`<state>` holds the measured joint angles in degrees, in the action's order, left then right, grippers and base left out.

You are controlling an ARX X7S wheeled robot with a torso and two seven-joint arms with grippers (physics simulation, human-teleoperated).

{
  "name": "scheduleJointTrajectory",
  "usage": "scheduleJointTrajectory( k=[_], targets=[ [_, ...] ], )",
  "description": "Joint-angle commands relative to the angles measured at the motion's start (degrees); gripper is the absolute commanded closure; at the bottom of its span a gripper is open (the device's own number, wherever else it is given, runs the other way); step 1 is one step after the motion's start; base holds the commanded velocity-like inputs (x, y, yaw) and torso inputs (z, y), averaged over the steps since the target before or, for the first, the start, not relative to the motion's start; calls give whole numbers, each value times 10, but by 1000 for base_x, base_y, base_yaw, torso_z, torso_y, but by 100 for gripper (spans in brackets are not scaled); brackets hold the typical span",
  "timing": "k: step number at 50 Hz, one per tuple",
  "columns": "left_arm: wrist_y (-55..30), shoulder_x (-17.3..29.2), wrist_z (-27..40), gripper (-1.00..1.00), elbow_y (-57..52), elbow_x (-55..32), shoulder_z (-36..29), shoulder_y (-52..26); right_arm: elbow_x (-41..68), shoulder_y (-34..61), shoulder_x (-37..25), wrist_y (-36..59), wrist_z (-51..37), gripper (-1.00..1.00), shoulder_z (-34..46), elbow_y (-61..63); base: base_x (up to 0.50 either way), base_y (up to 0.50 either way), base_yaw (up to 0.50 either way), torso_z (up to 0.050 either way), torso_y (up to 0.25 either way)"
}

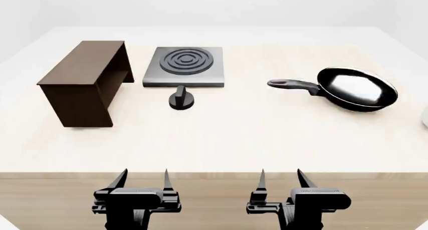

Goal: Put the frying pan on top of the cabinet.

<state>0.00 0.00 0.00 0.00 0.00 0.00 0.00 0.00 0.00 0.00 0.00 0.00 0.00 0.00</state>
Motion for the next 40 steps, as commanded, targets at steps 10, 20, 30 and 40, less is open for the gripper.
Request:
scheduleJointTrajectory(
  k=[10, 20, 30, 40],
  targets=[
    [-2, 25, 27, -100, 1, -24, -29, -1, 17, 6, -24, -3, -34, -100, 34, -13, 0, 0, 0, 0, 0],
    [-10, 36, 40, -100, -11, -33, -41, 0, 26, 6, -35, -2, -46, -100, 45, -9, 0, 0, 0, 0, 0],
    [-285, 54, 69, -100, -282, -69, -35, -30, 50, -1, -63, 219, -67, -100, 38, 265, 0, 0, 0, 0, 0],
    [-348, 60, 73, -100, -351, -89, -46, -52, 79, 35, -68, 307, -83, -100, 14, 336, 0, 0, 0, 0, 0]
  ],
)
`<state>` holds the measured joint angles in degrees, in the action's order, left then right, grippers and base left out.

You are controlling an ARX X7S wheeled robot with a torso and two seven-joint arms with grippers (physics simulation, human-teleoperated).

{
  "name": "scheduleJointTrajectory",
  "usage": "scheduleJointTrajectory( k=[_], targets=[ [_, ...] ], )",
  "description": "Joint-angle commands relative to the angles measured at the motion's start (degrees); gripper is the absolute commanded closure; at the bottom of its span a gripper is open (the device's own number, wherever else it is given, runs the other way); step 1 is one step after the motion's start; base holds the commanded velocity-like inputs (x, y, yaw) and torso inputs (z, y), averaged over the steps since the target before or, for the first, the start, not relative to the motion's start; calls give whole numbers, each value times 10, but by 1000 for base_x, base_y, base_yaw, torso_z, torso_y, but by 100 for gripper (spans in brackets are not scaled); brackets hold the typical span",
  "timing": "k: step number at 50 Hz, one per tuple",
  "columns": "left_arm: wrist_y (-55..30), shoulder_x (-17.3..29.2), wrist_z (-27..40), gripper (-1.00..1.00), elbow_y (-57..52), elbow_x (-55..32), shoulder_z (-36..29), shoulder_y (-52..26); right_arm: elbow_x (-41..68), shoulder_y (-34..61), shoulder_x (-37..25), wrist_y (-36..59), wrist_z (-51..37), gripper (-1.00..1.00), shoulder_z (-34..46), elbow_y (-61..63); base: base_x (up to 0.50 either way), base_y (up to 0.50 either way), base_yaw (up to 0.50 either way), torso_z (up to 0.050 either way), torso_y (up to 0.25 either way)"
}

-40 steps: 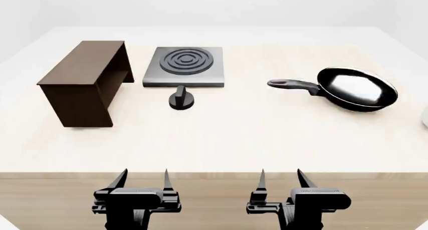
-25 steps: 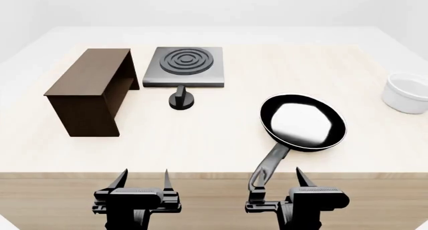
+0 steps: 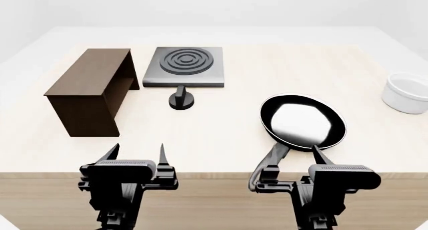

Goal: Put the frying pan on top of the cabinet.

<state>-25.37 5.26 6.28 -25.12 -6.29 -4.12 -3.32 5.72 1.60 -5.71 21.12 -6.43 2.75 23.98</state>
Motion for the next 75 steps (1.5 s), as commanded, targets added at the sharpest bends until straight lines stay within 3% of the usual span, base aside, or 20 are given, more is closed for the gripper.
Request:
scheduleJointTrajectory(
  k=[1, 27, 46, 75],
  targets=[
    [-93, 5, 4, -100, -92, -37, 0, -19, 20, 17, -11, 84, -18, -100, -13, 83, 0, 0, 0, 0, 0],
    [-69, 22, 20, -100, -56, -32, -33, -26, 30, 36, -23, 84, -29, -100, 4, 56, 0, -426, 0, 0, 0],
    [-71, 32, 23, -100, -46, -38, -50, -29, 21, 41, -33, 79, -38, -100, 27, 42, 0, 0, 0, 0, 0],
    [-70, 42, 37, -100, -42, -49, -57, -34, 36, 44, -37, 80, -57, -100, 25, 42, 232, 0, 0, 0, 0]
  ],
)
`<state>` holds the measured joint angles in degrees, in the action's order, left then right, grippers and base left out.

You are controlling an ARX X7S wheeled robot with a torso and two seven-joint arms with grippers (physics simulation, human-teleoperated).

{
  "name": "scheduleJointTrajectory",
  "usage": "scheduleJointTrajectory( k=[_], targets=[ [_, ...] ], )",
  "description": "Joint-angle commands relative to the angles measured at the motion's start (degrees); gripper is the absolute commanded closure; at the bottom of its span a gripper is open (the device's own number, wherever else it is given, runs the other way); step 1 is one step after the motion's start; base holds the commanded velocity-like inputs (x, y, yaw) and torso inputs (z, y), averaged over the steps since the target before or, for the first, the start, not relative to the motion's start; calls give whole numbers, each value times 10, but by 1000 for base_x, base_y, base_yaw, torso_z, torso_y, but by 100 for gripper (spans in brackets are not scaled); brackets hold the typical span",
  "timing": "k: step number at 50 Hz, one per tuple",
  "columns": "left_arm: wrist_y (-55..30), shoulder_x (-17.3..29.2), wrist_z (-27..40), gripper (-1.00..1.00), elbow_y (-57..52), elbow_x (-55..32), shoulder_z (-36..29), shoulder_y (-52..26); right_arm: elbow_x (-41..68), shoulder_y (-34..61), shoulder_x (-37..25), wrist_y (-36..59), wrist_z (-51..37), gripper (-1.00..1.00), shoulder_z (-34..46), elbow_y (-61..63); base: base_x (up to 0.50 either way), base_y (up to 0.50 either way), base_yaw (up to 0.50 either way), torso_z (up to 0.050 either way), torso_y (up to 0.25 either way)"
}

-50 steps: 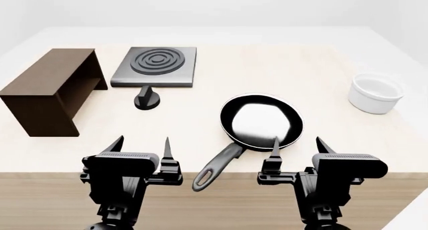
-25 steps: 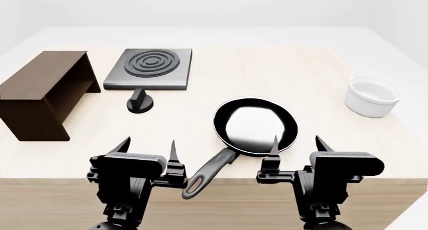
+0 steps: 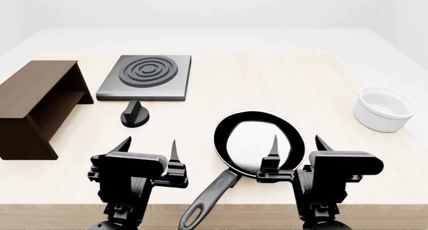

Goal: Put the frying pan on top of the cabinet.

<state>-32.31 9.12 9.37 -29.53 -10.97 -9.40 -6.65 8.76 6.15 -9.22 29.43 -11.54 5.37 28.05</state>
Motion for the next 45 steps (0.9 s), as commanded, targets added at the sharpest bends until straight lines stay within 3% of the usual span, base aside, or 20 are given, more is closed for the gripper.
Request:
scheduleJointTrajectory(
  k=[1, 5, 6, 9, 10, 11, 12, 15, 18, 21, 32, 45],
  targets=[
    [-4, 3, 7, -100, 1, -4, -4, -1, 6, -2, -3, -3, -6, -100, -1, 2, 0, 0, 0, 0, 0],
    [-17, 4, -1, -100, -8, -22, -1, 0, 6, -1, -4, -6, -8, -100, 2, -5, 0, 0, 0, 0, 0],
    [-68, -1, -9, -100, -20, -65, 19, -7, 6, 4, -3, -6, -7, -100, 3, -16, 0, 0, 0, 0, 0],
    [-109, 24, -18, -100, -37, -63, -4, -18, 5, 5, -3, -5, -9, -100, 5, -17, 0, 0, 0, 0, 0],
    [-176, 36, -16, -100, -67, -78, -6, -32, 6, 4, -4, -5, -10, -100, 6, -14, 0, 0, 0, 0, 0],
    [-179, 36, -16, -100, -69, -80, -5, -33, 6, 4, -4, -5, -11, -100, 6, -14, 0, 0, 0, 0, 0],
    [-264, 54, -48, -100, -106, -146, 1, -58, 6, 4, -5, -6, -11, -100, 6, -15, 0, 0, 0, 0, 0],
    [-404, 94, -79, -100, -152, -192, -24, -90, 5, 5, -5, -7, -13, -100, 10, -18, 0, 0, 0, 0, 0],
    [-506, 70, -89, -100, -158, -246, 28, -131, 5, 7, -5, -8, -13, -100, 12, -23, 0, 0, 0, 0, 0],
    [-566, 69, -96, -100, -158, -273, 34, -163, 5, 9, -6, -7, -14, -100, 14, -24, 0, 0, 0, 0, 0],
    [-573, 93, 47, -100, -83, -464, 8, -220, 8, 13, -9, -8, -17, -100, 20, -31, 0, 0, 0, 0, 0],
    [-553, 82, 91, -100, -30, -477, -33, -235, 5, 15, -11, -10, -22, -100, 32, -38, 0, 0, 0, 0, 0]
  ],
)
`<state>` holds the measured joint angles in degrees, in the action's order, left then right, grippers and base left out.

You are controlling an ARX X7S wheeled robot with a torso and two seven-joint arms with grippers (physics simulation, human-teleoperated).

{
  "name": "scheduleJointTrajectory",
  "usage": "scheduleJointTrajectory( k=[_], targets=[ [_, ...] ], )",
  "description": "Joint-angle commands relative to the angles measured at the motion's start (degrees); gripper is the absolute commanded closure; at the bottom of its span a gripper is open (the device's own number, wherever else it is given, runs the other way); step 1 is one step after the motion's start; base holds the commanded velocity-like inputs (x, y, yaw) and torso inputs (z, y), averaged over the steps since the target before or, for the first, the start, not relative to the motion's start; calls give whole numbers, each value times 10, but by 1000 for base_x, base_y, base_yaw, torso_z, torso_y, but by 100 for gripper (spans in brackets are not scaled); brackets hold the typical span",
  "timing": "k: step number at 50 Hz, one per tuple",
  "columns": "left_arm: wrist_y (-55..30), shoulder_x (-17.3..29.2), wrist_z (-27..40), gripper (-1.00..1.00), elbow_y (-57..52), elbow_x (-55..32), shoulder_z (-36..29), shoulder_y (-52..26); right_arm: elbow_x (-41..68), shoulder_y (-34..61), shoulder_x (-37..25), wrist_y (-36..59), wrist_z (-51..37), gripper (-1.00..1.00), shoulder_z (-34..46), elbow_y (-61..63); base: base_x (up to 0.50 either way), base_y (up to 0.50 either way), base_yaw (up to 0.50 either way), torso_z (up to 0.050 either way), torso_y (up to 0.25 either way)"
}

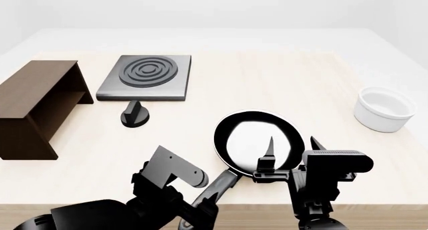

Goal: Put the frying pan on top of the cabinet.

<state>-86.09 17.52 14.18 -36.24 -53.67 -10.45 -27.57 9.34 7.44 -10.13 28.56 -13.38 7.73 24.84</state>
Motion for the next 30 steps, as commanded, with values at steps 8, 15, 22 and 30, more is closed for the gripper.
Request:
scheduleJointTrajectory(
  k=[8, 15, 22, 30],
  targets=[
    [10, -7, 46, -100, 71, -25, -66, -33, -1, 3, -4, -3, -6, -100, 14, -8, 0, 0, 0, 0, 0],
    [38, -11, 41, -100, 108, 4, -117, -36, 1, 3, -6, -3, -9, -100, 15, -7, 0, 0, 0, 0, 0],
    [52, -15, 45, -100, 116, 15, -144, -20, 2, 4, -8, -4, -11, -100, 17, -9, 0, 0, 0, 0, 0],
    [75, -13, 41, -100, 138, 30, -172, -3, 5, 2, -10, -5, -14, -100, 18, -6, 0, 0, 0, 0, 0]
  ],
)
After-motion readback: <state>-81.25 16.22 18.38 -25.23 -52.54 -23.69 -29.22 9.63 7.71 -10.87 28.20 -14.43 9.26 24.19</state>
